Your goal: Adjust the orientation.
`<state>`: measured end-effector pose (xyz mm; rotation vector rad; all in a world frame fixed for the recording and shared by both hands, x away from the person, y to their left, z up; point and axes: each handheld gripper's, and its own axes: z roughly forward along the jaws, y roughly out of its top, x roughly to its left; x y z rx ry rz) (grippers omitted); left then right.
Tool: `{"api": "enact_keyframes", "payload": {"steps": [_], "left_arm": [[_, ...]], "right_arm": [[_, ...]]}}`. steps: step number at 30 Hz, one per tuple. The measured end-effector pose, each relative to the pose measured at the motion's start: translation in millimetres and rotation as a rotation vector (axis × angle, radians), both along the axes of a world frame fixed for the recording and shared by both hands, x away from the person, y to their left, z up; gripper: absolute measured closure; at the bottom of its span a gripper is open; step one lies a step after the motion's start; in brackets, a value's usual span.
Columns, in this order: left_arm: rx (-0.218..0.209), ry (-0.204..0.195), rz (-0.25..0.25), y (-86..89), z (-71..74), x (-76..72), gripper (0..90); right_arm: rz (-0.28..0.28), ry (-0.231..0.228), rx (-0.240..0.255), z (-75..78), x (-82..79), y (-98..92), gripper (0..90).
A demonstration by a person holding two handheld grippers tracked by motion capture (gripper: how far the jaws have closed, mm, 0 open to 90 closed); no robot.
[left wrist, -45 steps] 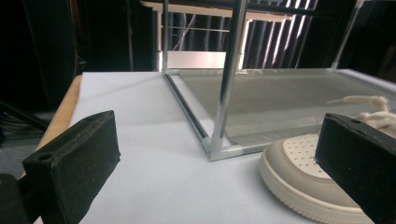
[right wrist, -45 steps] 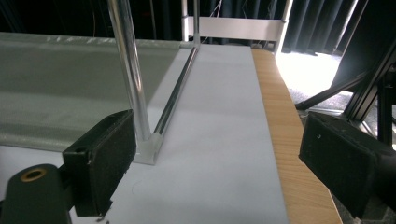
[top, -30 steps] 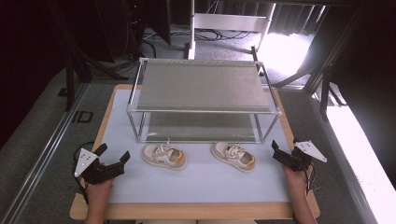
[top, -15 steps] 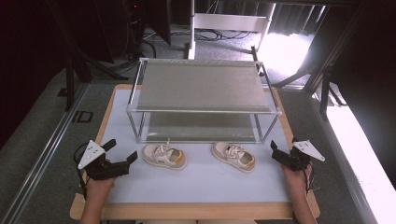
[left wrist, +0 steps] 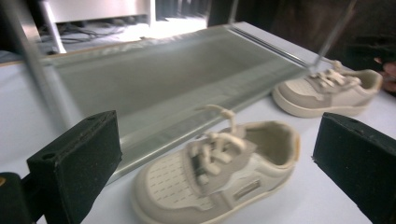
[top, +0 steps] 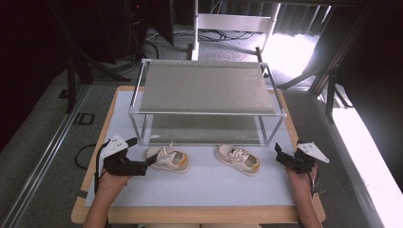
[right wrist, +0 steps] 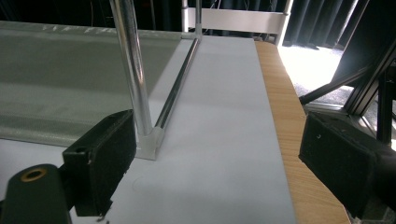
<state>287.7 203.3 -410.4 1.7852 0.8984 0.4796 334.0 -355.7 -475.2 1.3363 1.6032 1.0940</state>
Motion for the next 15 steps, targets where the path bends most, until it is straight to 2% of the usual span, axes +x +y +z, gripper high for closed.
{"api": "enact_keyframes", "payload": {"steps": [2, 5, 15], "left_arm": [[0.014, 0.001, -0.018, -6.0, 3.1, 2.0, 0.7], [0.062, 0.016, -0.052, -17.8, 6.3, 6.4, 0.7], [0.204, 0.123, -0.173, -49.8, 16.5, 20.8, 0.7]], "right_arm": [[0.000, -0.001, -0.002, 0.0, 0.0, 0.3, 10.6], [-0.001, 0.002, 0.000, -0.1, 0.2, 0.3, 10.6], [0.002, 0.003, -0.003, -0.4, 0.6, 0.8, 10.6]]}}
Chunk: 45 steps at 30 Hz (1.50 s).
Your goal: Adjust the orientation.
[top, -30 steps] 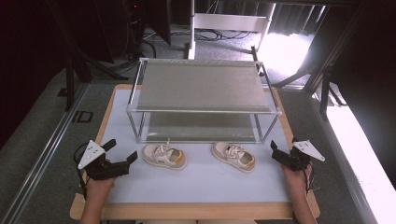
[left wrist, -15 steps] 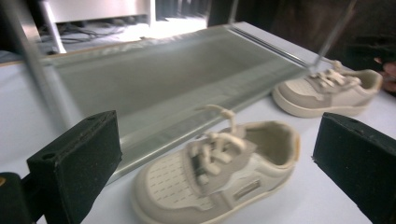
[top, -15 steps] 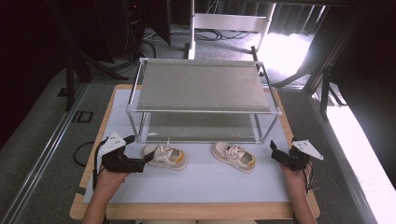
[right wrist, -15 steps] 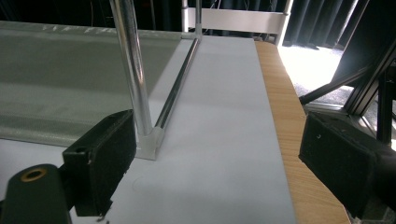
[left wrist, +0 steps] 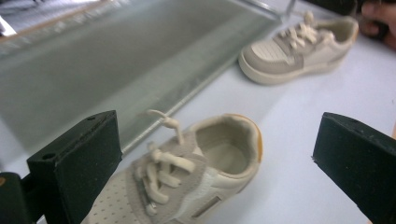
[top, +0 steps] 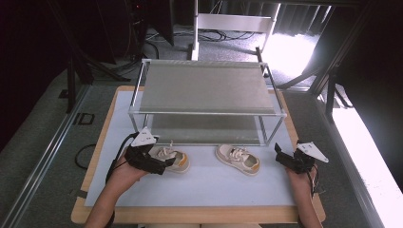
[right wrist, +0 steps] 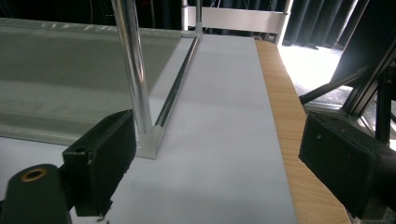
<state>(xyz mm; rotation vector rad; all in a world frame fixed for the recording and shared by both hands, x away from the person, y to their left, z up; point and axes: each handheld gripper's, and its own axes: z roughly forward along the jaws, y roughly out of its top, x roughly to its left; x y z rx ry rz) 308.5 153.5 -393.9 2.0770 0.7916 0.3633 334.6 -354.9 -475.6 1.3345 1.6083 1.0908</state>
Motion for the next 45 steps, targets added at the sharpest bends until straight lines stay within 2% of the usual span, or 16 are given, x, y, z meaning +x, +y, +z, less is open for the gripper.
{"api": "enact_keyframes", "payload": {"steps": [4, 7, 8, 10, 11, 13, 17, 19, 22, 23, 25, 28, 29, 30, 35, 45], "left_arm": [[0.037, 0.035, -0.031, -9.5, 1.5, 2.9, 0.7], [0.121, 0.109, -0.081, -26.1, -0.8, 8.2, 0.7], [0.121, 0.109, -0.081, -26.1, -0.8, 8.2, 0.7], [0.172, 0.170, -0.097, -36.4, -3.7, 11.8, 0.7], [0.172, 0.170, -0.097, -36.4, -3.7, 11.8, 0.7], [0.197, 0.209, -0.081, -44.8, -4.9, 15.0, 0.7], [0.205, 0.218, -0.063, -51.7, -4.1, 16.8, 5.6], [0.237, 0.226, -0.066, -57.7, -4.4, 17.2, 6.1], [0.252, 0.254, -0.073, -62.2, -5.5, 18.0, 15.9], [0.288, 0.294, -0.060, -67.8, -7.4, 20.4, 15.9], [0.311, 0.314, -0.059, -71.5, -8.7, 21.9, 27.6], [0.328, 0.345, -0.064, -74.4, -10.4, 24.5, 37.5], [0.345, 0.378, -0.068, -78.8, -13.3, 27.9, 40.8], [0.356, 0.387, -0.071, -80.5, -14.3, 28.9, 43.5], [0.367, 0.427, -0.068, -87.3, -19.0, 36.8, 49.3], [0.382, 0.466, -0.065, -91.1, -28.1, 44.4, 57.4]], "right_arm": [[0.000, 0.001, -0.002, -0.1, 0.1, 0.3, 10.6], [0.001, 0.003, -0.005, -0.2, 0.2, 0.8, 10.6], [0.001, 0.003, -0.005, -0.2, 0.2, 0.8, 10.6], [0.003, 0.002, -0.005, -0.2, 0.0, 0.7, 10.6], [0.003, 0.002, -0.005, -0.2, 0.0, 0.7, 10.6], [0.004, 0.003, -0.009, -0.3, 0.1, 1.0, 10.6], [0.005, 0.004, -0.002, -0.1, -0.1, 0.6, 10.7], [0.005, 0.004, 0.002, -0.1, -0.2, 0.2, 10.7], [0.007, 0.006, 0.002, -0.1, -0.2, 0.3, 10.6], [0.007, 0.005, 0.000, -0.2, -0.1, 0.4, 10.7], [0.010, 0.004, -0.009, -0.5, 0.0, 1.3, 10.7], [0.010, 0.005, -0.009, -0.5, 0.0, 1.4, 10.7], [0.012, 0.005, -0.009, -0.6, 0.1, 1.5, 10.7], [0.011, 0.007, -0.010, -0.6, 0.1, 1.6, 10.7], [0.013, 0.007, -0.018, -0.9, 0.2, 2.3, 10.7], [0.018, 0.009, -0.025, -1.2, 0.6, 2.8, 10.7]]}}
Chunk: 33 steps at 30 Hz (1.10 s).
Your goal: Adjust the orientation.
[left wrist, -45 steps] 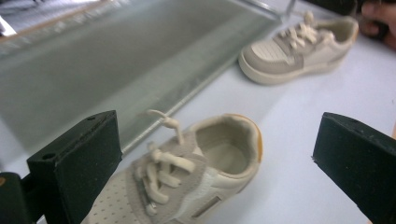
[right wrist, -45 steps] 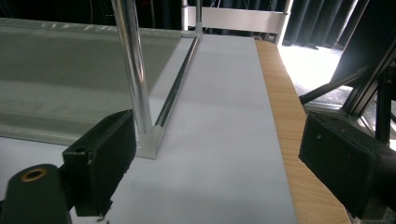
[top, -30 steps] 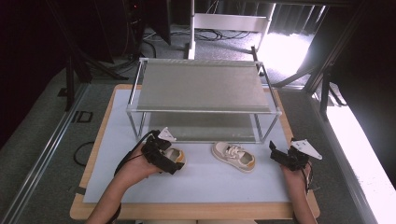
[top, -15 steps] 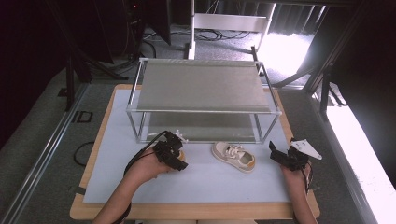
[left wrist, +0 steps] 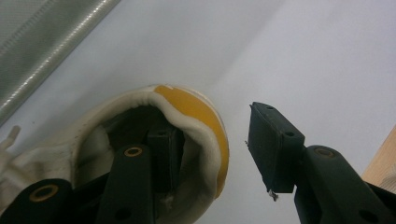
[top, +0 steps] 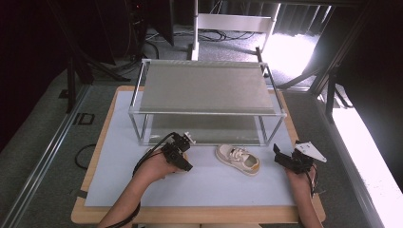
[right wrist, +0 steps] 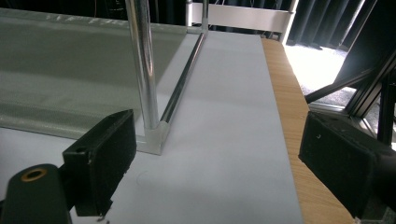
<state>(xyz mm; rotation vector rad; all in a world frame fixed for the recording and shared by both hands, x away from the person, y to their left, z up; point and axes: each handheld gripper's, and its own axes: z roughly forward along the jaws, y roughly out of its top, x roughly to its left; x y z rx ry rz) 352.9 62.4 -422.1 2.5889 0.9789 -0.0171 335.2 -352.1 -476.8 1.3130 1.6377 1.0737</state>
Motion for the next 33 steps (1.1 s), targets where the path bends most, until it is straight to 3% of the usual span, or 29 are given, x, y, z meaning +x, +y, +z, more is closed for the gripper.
{"api": "enact_keyframes", "payload": {"steps": [3, 6, 10, 13, 15, 17, 23, 27, 33], "left_arm": [[0.019, 0.015, -0.018, -1.8, -2.4, 0.5, 66.3], [0.046, -0.001, -0.055, -1.0, -1.8, 1.3, 74.4], [0.050, 0.011, -0.144, -1.4, 0.0, -2.9, 77.8], [0.062, -0.022, -0.210, -5.7, 3.7, -10.6, 78.1], [0.065, -0.076, -0.252, -10.2, 7.1, -16.7, 78.0], [0.078, -0.103, -0.299, -14.6, 11.0, -21.7, 78.1], [0.082, -0.116, -0.489, -19.0, 19.3, -31.9, 78.0], [0.124, -0.114, -0.561, -19.7, 19.1, -31.9, 78.0], [0.112, -0.083, -0.676, -17.3, 15.4, -33.1, 77.9]], "right_arm": [[0.000, 0.001, -0.002, -0.1, 0.1, 0.1, 10.7], [0.001, 0.001, -0.004, -0.1, 0.1, 0.2, 10.7], [0.002, 0.002, -0.004, -0.1, 0.1, 0.3, 10.7], [0.002, 0.003, -0.005, -0.1, 0.2, 0.4, 12.4], [0.002, 0.003, -0.005, -0.2, 0.0, 0.5, 12.9], [-0.002, 0.001, -0.008, -0.1, -0.1, 0.7, 12.9], [0.000, 0.001, -0.004, 0.0, -0.1, 0.4, 12.7], [0.012, 0.004, 0.004, 0.3, -0.3, -0.7, 11.1], [0.023, 0.012, 0.008, 0.1, 0.6, -1.1, 11.1]]}}
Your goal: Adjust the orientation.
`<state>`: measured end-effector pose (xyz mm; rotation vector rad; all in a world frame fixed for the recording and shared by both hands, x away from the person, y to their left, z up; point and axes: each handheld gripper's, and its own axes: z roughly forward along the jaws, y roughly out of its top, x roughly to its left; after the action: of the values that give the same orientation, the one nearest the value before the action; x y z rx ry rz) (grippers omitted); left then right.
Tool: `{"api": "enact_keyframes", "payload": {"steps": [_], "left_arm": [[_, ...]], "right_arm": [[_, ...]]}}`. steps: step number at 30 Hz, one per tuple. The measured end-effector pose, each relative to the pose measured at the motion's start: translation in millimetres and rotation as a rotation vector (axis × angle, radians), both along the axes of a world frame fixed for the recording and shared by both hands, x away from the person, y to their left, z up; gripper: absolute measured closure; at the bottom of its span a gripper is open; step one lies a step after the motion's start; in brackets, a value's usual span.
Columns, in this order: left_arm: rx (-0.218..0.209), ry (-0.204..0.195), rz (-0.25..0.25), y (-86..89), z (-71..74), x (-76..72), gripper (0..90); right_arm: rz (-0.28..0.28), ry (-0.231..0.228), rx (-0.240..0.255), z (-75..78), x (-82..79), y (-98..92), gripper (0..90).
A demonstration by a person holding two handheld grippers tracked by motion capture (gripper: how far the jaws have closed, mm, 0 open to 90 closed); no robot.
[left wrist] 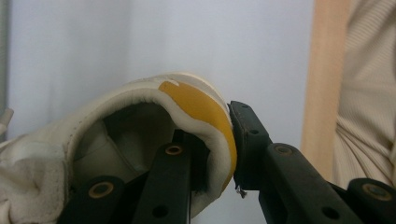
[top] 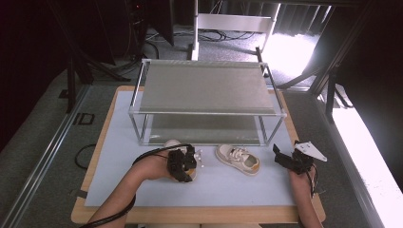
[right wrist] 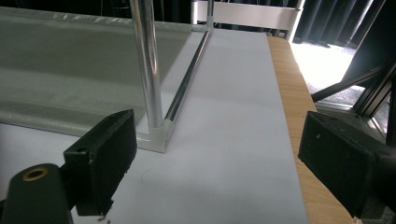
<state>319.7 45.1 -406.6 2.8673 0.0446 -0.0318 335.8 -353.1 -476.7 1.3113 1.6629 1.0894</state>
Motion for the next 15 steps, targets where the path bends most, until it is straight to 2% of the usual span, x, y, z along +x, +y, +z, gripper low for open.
{"api": "enact_keyframes", "payload": {"steps": [4, 10, 13, 14, 15], "left_arm": [[0.031, -0.006, -0.092, 0.8, -3.4, -5.3, 77.8], [0.033, 0.022, -0.198, 11.0, -1.7, -10.6, 77.1], [0.054, 0.056, -0.223, 15.4, -1.6, -13.7, 76.3], [0.069, 0.076, -0.218, 17.9, -2.2, -14.3, 75.7], [0.078, 0.079, -0.214, 19.5, -2.7, -14.4, 74.3]], "right_arm": [[0.000, -0.001, 0.002, 0.0, 0.1, -0.4, 11.1], [0.000, 0.000, 0.000, 0.0, -0.1, 0.0, 11.1], [0.000, 0.000, -0.001, 0.0, -0.1, 0.0, 11.1], [0.000, 0.001, -0.002, -0.1, 0.0, 0.1, 11.1], [0.000, 0.001, -0.002, -0.1, -0.1, 0.1, 11.1]]}}
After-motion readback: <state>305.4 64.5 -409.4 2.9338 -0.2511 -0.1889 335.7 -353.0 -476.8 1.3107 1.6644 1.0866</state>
